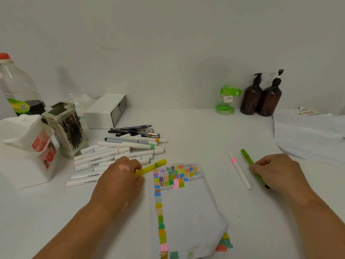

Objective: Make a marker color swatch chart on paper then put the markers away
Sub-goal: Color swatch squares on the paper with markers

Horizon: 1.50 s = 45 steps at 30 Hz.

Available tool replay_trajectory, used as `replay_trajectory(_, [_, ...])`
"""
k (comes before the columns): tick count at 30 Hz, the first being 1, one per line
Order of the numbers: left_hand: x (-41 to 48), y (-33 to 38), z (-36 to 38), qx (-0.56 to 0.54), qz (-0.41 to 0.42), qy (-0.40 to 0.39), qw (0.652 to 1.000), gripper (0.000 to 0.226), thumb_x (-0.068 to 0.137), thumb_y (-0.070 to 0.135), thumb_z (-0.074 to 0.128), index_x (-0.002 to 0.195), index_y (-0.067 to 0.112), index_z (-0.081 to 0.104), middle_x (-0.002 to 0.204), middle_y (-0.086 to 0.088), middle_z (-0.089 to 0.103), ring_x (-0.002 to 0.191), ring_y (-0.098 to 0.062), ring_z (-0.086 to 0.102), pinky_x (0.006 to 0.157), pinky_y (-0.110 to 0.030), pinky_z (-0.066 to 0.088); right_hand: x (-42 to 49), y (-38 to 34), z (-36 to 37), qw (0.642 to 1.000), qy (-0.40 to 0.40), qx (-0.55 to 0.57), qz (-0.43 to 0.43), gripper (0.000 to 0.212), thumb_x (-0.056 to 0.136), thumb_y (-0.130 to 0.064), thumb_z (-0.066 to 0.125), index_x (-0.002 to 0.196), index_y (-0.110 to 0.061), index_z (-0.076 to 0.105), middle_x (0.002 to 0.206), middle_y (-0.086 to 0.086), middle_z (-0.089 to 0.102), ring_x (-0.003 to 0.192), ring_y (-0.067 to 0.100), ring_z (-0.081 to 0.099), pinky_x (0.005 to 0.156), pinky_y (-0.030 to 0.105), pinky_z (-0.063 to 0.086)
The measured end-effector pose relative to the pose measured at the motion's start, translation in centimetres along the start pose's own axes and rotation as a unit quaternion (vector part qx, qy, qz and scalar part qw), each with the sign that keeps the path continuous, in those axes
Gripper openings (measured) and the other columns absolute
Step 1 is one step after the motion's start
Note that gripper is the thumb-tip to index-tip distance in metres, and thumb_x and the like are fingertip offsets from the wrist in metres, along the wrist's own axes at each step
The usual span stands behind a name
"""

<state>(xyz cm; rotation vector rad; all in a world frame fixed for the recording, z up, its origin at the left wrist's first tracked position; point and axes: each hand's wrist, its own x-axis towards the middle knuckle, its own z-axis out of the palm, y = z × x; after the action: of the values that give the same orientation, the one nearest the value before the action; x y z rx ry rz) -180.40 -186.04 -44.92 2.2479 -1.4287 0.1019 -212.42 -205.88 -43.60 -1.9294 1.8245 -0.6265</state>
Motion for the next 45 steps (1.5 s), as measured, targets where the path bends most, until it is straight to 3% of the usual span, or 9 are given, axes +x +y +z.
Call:
replay_trajectory(10, [0.3, 0.4, 0.4, 0.015, -0.004, -0.020, 1.000, 0.016, 0.099, 0.030, 0.056, 0.109, 0.028, 0.068, 0.098, 0.008, 0.052, 0.090, -0.010, 0.050, 0.077, -0.023, 0.047, -2.1, -2.8, -0.5, 0.982, 0.129, 0.076, -0.113, 0.013, 0.084, -0.034, 0.079, 0.073, -0.032, 0.071, 0.069, -0.018, 0.067, 0.060, 0.004, 0.061, 0.048, 0.021, 0.039])
replay_trajectory(15, [0.1, 1.4, -0.7, -0.165, 0.022, 0.054, 0.985, 0.007, 0.096, 0.022, 0.062, 0.097, 0.029, 0.061, 0.087, 0.017, 0.056, 0.078, -0.007, 0.053, 0.067, -0.007, 0.040, -6.3, -6.4, 1.7, 0.960, 0.027, 0.111, -0.255, 0.015, 0.079, -0.030, 0.078, 0.068, -0.036, 0.071, 0.067, -0.024, 0.068, 0.069, 0.002, 0.064, 0.057, 0.012, 0.043])
replay_trajectory(18, [-0.6, 2.6, -0.7, -0.338, -0.009, -0.015, 0.941, 0.012, 0.098, 0.020, 0.060, 0.093, 0.031, 0.062, 0.081, 0.010, 0.066, 0.075, -0.001, 0.060, 0.064, -0.011, 0.047, -8.2, -7.6, 3.6, 0.938, -0.065, 0.132, -0.313, 0.019, 0.078, -0.020, 0.082, 0.069, -0.035, 0.074, 0.066, -0.021, 0.070, 0.064, 0.006, 0.063, 0.058, 0.007, 0.043])
replay_trajectory(22, [-1.2, 3.9, 0.0, -0.553, -0.044, -0.116, 0.824, 0.006, 0.099, 0.009, 0.056, 0.099, 0.009, 0.061, 0.081, -0.011, 0.071, 0.070, -0.019, 0.066, 0.067, -0.030, 0.056, -9.4, -8.2, 5.3, 0.913, -0.150, 0.164, -0.341, 0.012, 0.077, -0.027, 0.082, 0.081, -0.036, 0.077, 0.072, -0.022, 0.071, 0.066, 0.004, 0.066, 0.059, 0.007, 0.043])
replay_trajectory(26, [-1.6, 4.5, 1.1, -0.646, -0.058, -0.160, 0.744, 0.011, 0.095, 0.007, 0.061, 0.103, 0.000, 0.059, 0.089, -0.015, 0.072, 0.081, -0.025, 0.071, 0.071, -0.029, 0.057, -9.5, -8.3, 5.4, 0.899, -0.199, 0.228, -0.316, 0.029, 0.067, -0.054, 0.073, 0.093, -0.041, 0.071, 0.076, -0.013, 0.074, 0.067, 0.004, 0.068, 0.059, 0.009, 0.044])
replay_trajectory(30, [-1.5, 4.1, 1.6, -0.679, -0.074, -0.155, 0.714, 0.029, 0.078, 0.012, 0.072, 0.104, 0.004, 0.062, 0.094, -0.020, 0.072, 0.088, -0.031, 0.072, 0.073, -0.031, 0.058, -9.2, -8.2, 5.4, 0.879, -0.234, 0.310, -0.277, 0.029, 0.066, -0.051, 0.079, 0.091, -0.037, 0.072, 0.071, 0.000, 0.074, 0.063, 0.015, 0.070, 0.060, 0.024, 0.052])
replay_trajectory(35, [-0.7, 2.9, 0.5, -0.616, -0.068, -0.094, 0.779, 0.030, 0.071, 0.010, 0.086, 0.090, 0.027, 0.070, 0.095, -0.009, 0.075, 0.089, -0.028, 0.073, 0.075, -0.033, 0.059, -8.2, -7.7, 4.7, 0.879, -0.197, 0.355, -0.250, 0.011, 0.072, -0.025, 0.076, 0.082, -0.029, 0.077, 0.069, 0.005, 0.069, 0.057, 0.015, 0.061, 0.054, 0.027, 0.050])
replay_trajectory(39, [-1.5, 2.9, 0.5, -0.354, 0.049, -0.071, 0.931, 0.018, 0.089, 0.025, 0.073, 0.097, 0.040, 0.069, 0.091, 0.015, 0.071, 0.079, -0.009, 0.067, 0.069, -0.017, 0.054, -8.2, -7.7, 4.5, 0.873, -0.194, 0.381, -0.235, 0.010, 0.072, -0.021, 0.073, 0.080, -0.025, 0.077, 0.065, 0.004, 0.067, 0.054, 0.014, 0.059, 0.053, 0.024, 0.049])
replay_trajectory(45, [-2.2, 4.2, 0.6, -0.223, 0.182, -0.095, 0.953, 0.029, 0.101, 0.044, 0.038, 0.101, 0.026, 0.060, 0.075, 0.013, 0.052, 0.072, -0.010, 0.048, 0.062, -0.018, 0.035, -8.8, -8.2, 4.6, 0.833, -0.242, 0.448, -0.218, 0.006, 0.074, -0.014, 0.069, 0.076, -0.019, 0.072, 0.059, 0.007, 0.061, 0.051, 0.017, 0.056, 0.050, 0.025, 0.048])
